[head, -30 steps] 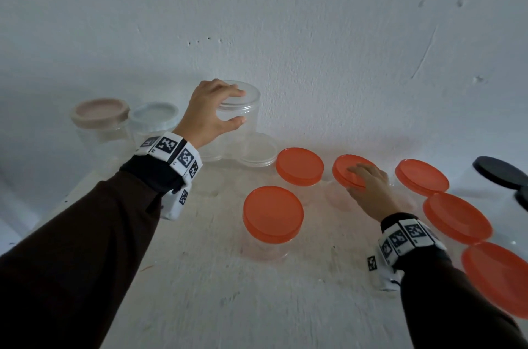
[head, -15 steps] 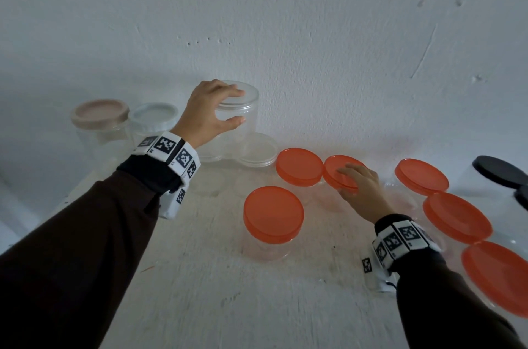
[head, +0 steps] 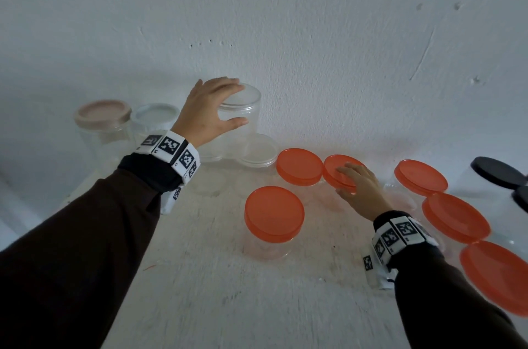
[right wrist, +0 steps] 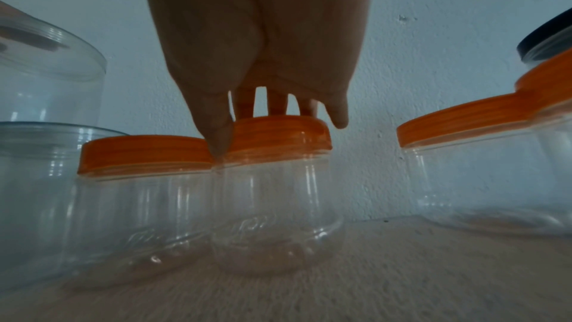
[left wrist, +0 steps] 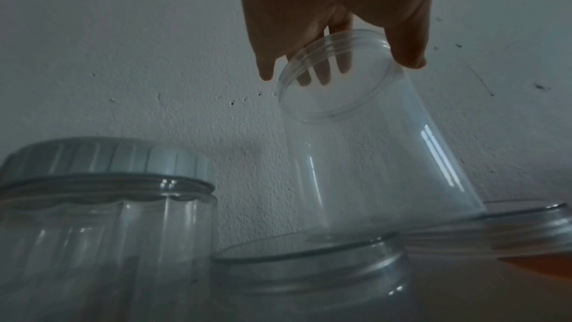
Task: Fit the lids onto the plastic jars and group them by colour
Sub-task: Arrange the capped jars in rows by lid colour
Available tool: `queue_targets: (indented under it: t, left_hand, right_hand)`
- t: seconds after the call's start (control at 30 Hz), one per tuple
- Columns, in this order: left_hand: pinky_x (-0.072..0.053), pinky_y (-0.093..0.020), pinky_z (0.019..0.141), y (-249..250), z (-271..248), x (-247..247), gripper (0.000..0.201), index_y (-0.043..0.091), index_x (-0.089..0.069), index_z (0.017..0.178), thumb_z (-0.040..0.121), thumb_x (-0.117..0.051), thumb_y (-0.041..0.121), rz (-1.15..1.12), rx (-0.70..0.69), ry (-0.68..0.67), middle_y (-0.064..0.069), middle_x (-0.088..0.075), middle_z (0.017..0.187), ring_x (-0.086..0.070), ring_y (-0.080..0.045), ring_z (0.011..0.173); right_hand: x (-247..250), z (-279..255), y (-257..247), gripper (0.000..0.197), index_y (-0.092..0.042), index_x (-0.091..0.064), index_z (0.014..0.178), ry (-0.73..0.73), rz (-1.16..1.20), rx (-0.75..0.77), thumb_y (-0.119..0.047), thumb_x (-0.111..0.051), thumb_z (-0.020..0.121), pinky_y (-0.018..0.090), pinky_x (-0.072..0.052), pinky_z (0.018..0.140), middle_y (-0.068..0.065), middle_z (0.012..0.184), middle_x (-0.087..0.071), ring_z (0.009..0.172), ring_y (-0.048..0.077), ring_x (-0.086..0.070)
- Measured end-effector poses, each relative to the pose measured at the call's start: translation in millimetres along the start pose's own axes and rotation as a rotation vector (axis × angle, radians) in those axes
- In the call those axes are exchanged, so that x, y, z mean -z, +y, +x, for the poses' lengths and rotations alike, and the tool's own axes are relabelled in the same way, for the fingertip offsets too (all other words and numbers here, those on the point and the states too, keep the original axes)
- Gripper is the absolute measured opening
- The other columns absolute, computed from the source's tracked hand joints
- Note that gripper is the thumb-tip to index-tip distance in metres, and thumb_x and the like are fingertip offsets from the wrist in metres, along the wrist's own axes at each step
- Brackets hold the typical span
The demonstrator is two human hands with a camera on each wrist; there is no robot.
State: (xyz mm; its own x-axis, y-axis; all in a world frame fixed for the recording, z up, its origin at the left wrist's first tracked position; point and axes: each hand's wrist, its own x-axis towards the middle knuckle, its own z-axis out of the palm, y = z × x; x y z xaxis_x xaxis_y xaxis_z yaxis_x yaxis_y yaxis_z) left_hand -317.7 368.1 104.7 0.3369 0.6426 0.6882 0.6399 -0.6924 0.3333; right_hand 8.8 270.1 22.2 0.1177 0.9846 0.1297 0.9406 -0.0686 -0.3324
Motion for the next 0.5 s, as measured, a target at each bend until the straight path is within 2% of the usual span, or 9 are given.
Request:
queue_targets:
  t: [0.07, 0.17, 0.23, 0.33, 0.4, 0.5]
  left_hand:
    - [-0.013, -0.051, 0.113, 3.6, -0.7, 2.4, 0.063, 0.012, -0.051, 0.130, 0.076, -0.072, 0.038, 0.007, -0.028, 0.000, -0.004, -0.045, 0.140, -0.034, -0.022, 0.134]
    - [-0.024, -0.053, 0.110, 10.0, -2.0, 9.0, 0.060, 0.010, -0.052, 0.128, 0.080, -0.058, 0.046, -0.008, -0.100, 0.042, -0.007, -0.047, 0.137, -0.036, -0.022, 0.131]
    - [-0.032, -0.044, 0.107, 19.6, -5.2, 11.2, 0.049, 0.007, -0.055, 0.123, 0.084, -0.055, 0.036, -0.040, -0.170, 0.116, -0.010, -0.051, 0.131, -0.041, -0.022, 0.126]
    - [-0.033, -0.022, 0.103, 43.7, -19.6, 9.1, 0.036, 0.005, -0.059, 0.115, 0.087, -0.053, 0.026, -0.126, -0.218, 0.137, -0.009, -0.056, 0.121, -0.044, -0.017, 0.118]
    - [-0.032, -0.014, 0.100, 60.1, -35.9, 1.4, 0.036, 0.006, -0.060, 0.113, 0.087, -0.051, 0.029, -0.227, -0.214, 0.008, -0.005, -0.058, 0.115, -0.045, -0.012, 0.114]
    - [-0.031, -0.017, 0.101, 77.0, -59.8, -17.4, 0.049, 0.014, -0.059, 0.117, 0.082, -0.051, 0.046, -0.315, -0.178, -0.348, 0.002, -0.056, 0.117, -0.043, -0.004, 0.114]
  right_hand:
    - [0.8, -3.6, 1.4, 0.057, -0.022, -0.035, 0.141, 0.008, -0.011, 0.002, -0.025, -0.058, 0.090, 0.052, -0.012, 0.114, 0.002, 0.153, -0.024, 0.142, 0.024, -0.014]
    - [2.5, -13.0, 3.3, 0.056, -0.020, -0.036, 0.141, 0.068, 0.013, 0.021, -0.023, -0.059, 0.089, 0.054, -0.014, 0.113, 0.004, 0.151, -0.027, 0.141, 0.026, -0.017]
    - [3.6, -22.6, 4.7, 0.054, -0.018, -0.040, 0.139, 0.098, 0.026, 0.023, -0.021, -0.059, 0.089, 0.053, -0.018, 0.112, 0.005, 0.149, -0.031, 0.138, 0.028, -0.022]
    - [5.4, -42.3, 10.0, 0.053, -0.015, -0.042, 0.137, 0.121, 0.017, 0.014, -0.020, -0.060, 0.088, 0.048, -0.022, 0.111, 0.007, 0.146, -0.036, 0.135, 0.028, -0.027]
    - [8.1, -57.9, 16.7, 0.052, -0.013, -0.043, 0.136, 0.139, 0.006, -0.008, -0.018, -0.061, 0.087, 0.047, -0.024, 0.110, 0.008, 0.144, -0.038, 0.134, 0.028, -0.028]
    - [15.9, -82.2, 30.8, 0.052, -0.008, -0.045, 0.134, 0.178, -0.004, -0.074, -0.016, -0.063, 0.086, 0.048, -0.026, 0.109, 0.011, 0.143, -0.039, 0.132, 0.031, -0.030]
